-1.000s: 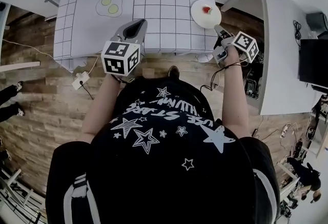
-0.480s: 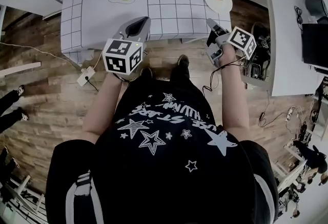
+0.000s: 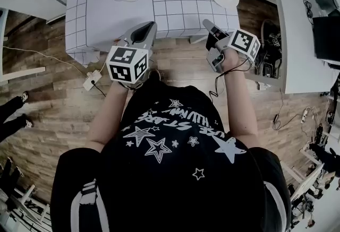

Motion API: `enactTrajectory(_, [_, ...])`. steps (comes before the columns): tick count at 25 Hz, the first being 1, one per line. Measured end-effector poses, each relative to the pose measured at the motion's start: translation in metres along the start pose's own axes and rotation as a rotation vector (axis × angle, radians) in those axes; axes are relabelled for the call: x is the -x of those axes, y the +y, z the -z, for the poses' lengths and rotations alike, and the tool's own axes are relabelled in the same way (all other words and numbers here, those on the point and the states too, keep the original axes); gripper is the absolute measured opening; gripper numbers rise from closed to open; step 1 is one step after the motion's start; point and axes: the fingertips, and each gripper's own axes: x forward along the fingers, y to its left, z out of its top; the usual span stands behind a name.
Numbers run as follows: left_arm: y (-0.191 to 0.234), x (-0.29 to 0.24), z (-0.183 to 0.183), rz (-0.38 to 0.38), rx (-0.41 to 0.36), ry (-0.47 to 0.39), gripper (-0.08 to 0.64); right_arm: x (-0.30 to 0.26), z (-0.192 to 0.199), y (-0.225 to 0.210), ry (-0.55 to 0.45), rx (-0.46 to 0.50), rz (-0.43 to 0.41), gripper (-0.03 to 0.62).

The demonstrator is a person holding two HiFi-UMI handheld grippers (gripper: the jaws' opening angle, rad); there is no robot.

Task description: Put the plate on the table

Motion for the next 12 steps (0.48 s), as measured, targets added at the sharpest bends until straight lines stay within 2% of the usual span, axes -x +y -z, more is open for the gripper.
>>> enactTrajectory(4, [-0.02, 0.006, 0.001, -0.026, -0.001, -0.008, 0.009, 0.015, 0.004, 0.008, 0.028, 0.037, -0.047, 0.031])
enactTrajectory(12, [-0.092, 0.019, 0.027, -0.022, -0.001, 0.015, 0.009, 0.069, 0.035, 0.008, 0.097, 0.098, -0.095, 0.028])
